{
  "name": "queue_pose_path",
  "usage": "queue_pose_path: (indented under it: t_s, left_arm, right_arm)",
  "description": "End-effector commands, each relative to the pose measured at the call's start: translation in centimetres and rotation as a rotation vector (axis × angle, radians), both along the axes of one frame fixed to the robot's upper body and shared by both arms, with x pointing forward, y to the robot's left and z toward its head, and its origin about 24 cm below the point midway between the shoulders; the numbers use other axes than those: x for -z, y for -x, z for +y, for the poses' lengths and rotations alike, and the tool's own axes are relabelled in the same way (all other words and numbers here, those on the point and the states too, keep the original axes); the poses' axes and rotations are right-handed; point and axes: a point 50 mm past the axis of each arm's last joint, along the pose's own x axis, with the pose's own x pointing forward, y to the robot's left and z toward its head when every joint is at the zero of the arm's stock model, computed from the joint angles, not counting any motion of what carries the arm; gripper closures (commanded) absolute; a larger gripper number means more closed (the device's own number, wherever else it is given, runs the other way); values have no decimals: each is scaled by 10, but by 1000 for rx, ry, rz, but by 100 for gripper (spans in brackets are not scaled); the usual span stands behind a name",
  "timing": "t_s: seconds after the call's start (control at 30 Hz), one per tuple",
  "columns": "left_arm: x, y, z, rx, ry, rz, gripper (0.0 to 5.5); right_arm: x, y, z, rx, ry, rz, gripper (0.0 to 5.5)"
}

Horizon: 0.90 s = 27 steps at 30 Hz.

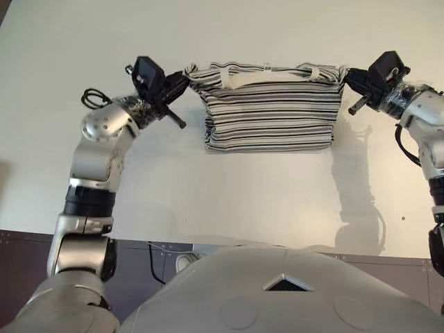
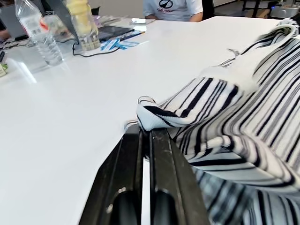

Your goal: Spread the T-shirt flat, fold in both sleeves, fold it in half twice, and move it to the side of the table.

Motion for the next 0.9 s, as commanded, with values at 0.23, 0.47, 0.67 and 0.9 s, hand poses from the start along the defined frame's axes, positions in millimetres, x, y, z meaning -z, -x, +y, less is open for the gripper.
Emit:
queue_pose_path:
  t_s: [0.23, 0.47, 0.67, 0.9]
  left_arm:
    - [25, -53, -13, 5, -114, 24, 539]
    - [37, -67, -12, -87, -118, 78, 509]
    - [39, -70, -9, -161, -58, 110, 415]
    - [30, -71, 39, -502, 146, 91, 294]
  right_arm:
    - [-4, -27, 9, 104, 54, -85, 540]
    - [9, -40, 25, 153, 106, -102, 508]
    - [6, -42, 43, 212, 52, -166, 401]
    - [17, -36, 93, -10, 21, -85, 276]
